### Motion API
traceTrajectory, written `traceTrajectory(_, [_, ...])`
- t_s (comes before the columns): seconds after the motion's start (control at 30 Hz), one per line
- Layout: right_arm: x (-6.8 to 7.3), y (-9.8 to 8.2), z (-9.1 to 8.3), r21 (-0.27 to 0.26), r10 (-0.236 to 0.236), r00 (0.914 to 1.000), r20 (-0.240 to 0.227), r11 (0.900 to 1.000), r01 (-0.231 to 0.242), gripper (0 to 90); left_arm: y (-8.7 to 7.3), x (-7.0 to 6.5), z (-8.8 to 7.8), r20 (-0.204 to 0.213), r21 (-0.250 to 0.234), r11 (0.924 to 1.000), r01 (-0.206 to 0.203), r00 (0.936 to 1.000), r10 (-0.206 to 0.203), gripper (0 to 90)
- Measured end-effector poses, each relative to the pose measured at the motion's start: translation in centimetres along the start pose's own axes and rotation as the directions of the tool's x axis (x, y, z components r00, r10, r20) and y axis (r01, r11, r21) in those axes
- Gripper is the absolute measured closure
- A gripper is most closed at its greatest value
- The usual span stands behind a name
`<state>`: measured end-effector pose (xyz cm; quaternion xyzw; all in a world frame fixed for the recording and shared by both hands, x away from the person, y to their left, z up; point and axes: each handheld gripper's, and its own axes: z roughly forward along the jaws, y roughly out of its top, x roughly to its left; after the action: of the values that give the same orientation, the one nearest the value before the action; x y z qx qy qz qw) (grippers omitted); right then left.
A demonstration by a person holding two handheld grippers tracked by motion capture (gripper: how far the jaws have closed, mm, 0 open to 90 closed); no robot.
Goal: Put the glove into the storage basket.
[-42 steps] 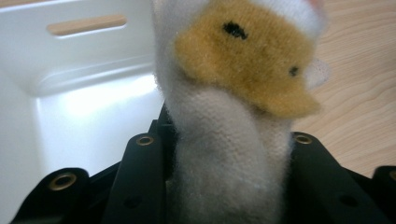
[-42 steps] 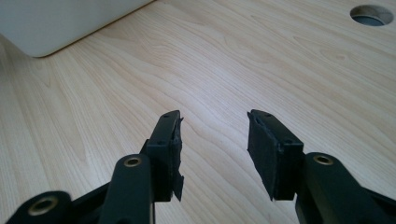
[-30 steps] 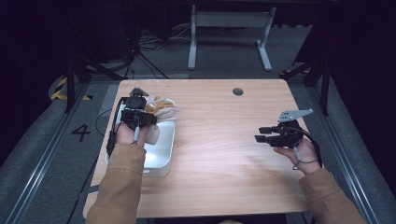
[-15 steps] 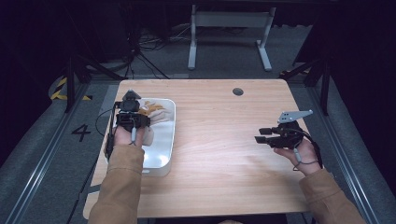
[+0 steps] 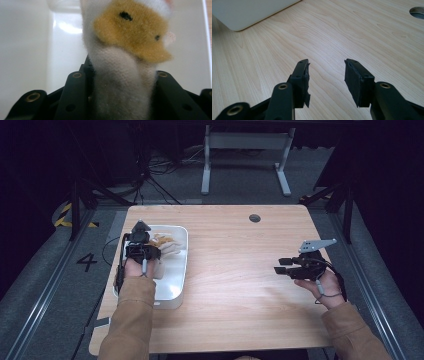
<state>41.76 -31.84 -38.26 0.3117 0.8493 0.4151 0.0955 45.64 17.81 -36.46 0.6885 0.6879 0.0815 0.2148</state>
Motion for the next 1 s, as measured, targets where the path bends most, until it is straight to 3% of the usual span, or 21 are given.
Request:
traceTrajectory(0.53, [-0.1,-0.4,-0.3,0.000,0.005,0.9999,0.009,1.000,-0.005,54.5,-0.8,0.6,3.0,-0.022,0.037,0.9988,0.031,0.9993,-0.030,63.8])
traceTrajectory(0.7, [0.0,-0.4,-0.2,0.003,0.003,1.0000,0.008,1.000,-0.003,54.4,-1.0,1.0,3.8,-0.057,0.063,0.9975,0.031,0.9980,-0.027,63.7])
traceTrajectory(1.0, [-0.2,-0.4,-0.3,0.003,0.007,1.0000,0.007,1.000,-0.007,54.4,-1.3,1.4,4.3,-0.047,0.088,0.9957,0.030,0.9985,-0.026,63.5])
